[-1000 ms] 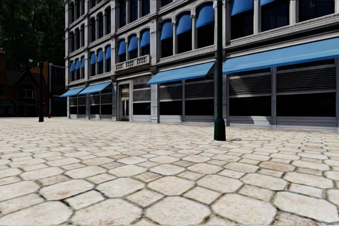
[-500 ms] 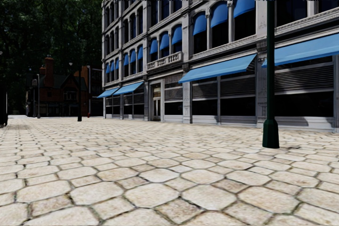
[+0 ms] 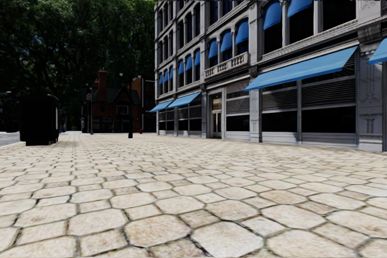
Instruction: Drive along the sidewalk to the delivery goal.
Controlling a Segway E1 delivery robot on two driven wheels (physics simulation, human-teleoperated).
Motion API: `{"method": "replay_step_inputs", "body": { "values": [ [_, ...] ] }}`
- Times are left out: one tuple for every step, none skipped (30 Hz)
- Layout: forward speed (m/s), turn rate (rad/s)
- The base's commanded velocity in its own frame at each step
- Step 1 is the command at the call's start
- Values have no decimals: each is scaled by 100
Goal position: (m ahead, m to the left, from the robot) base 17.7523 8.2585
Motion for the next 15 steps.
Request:
{"method": "replay_step_inputs", "body": {
  "values": [
    [162,51],
    [162,51],
    [162,51],
    [162,51],
    [162,51],
    [162,51],
    [162,51],
    [162,51],
    [162,51],
    [162,51],
    [162,51],
    [162,51],
    [162,51],
    [162,51],
    [162,51]
  ]
}}
